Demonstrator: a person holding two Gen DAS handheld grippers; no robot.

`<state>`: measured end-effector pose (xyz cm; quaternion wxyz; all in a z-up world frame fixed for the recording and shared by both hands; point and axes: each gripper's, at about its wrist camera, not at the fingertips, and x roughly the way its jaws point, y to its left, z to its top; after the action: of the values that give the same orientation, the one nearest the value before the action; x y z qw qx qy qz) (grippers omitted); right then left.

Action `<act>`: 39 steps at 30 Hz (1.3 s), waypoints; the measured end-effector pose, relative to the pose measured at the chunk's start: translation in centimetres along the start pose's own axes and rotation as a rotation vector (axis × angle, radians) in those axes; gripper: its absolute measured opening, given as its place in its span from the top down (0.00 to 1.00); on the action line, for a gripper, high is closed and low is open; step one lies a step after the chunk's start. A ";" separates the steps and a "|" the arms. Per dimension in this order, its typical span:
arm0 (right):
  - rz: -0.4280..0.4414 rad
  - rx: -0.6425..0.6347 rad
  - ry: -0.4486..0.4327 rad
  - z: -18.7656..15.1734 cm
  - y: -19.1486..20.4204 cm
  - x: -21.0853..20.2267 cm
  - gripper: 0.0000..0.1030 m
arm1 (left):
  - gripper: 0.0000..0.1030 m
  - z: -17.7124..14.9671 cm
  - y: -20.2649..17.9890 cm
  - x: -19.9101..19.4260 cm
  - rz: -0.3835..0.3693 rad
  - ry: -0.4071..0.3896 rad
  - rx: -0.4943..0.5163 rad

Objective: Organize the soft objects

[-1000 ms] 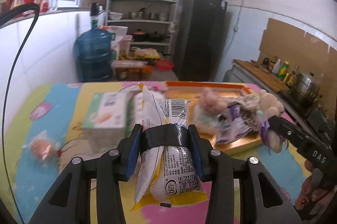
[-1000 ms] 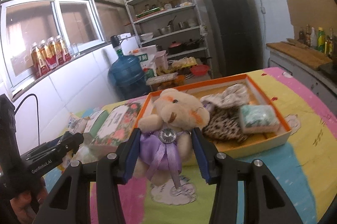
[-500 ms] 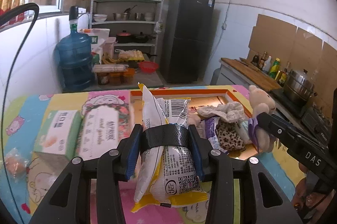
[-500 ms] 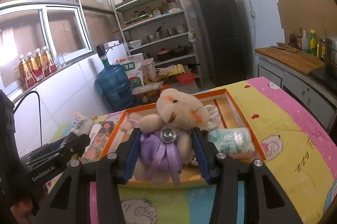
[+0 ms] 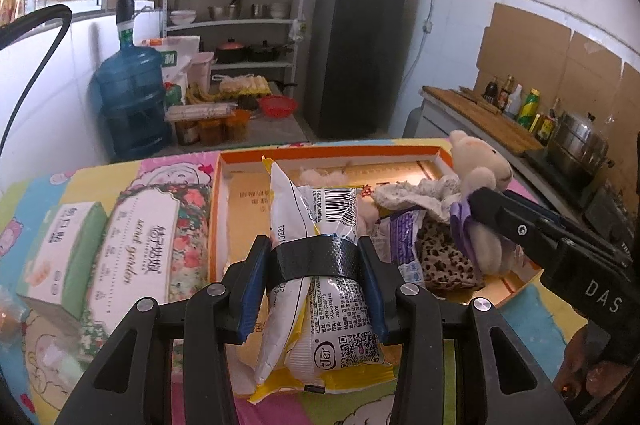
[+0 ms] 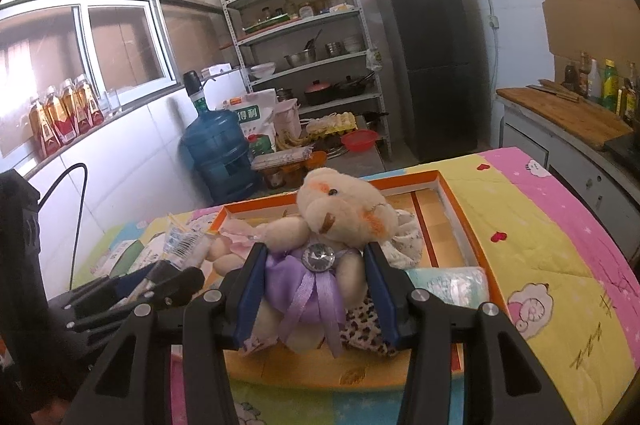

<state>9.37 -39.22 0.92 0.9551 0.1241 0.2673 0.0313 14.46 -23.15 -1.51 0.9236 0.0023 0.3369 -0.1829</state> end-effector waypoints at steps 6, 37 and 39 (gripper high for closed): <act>0.012 -0.014 0.039 -0.1 -0.1 1.8 0.52 | 0.57 0.0 0.0 1.9 0.014 0.038 -0.003; -0.007 0.009 0.084 -0.8 -0.5 2.6 0.40 | 0.50 -0.3 -0.3 0.3 -0.005 -0.016 0.023; -0.008 0.013 0.079 -0.8 -0.5 2.4 0.40 | 0.49 -0.3 -0.2 -0.1 -0.001 -0.022 0.021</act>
<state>11.01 -39.23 -1.08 0.9430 0.1279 0.3056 0.0306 14.09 -23.22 -1.65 0.9270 0.0100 0.3250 -0.1870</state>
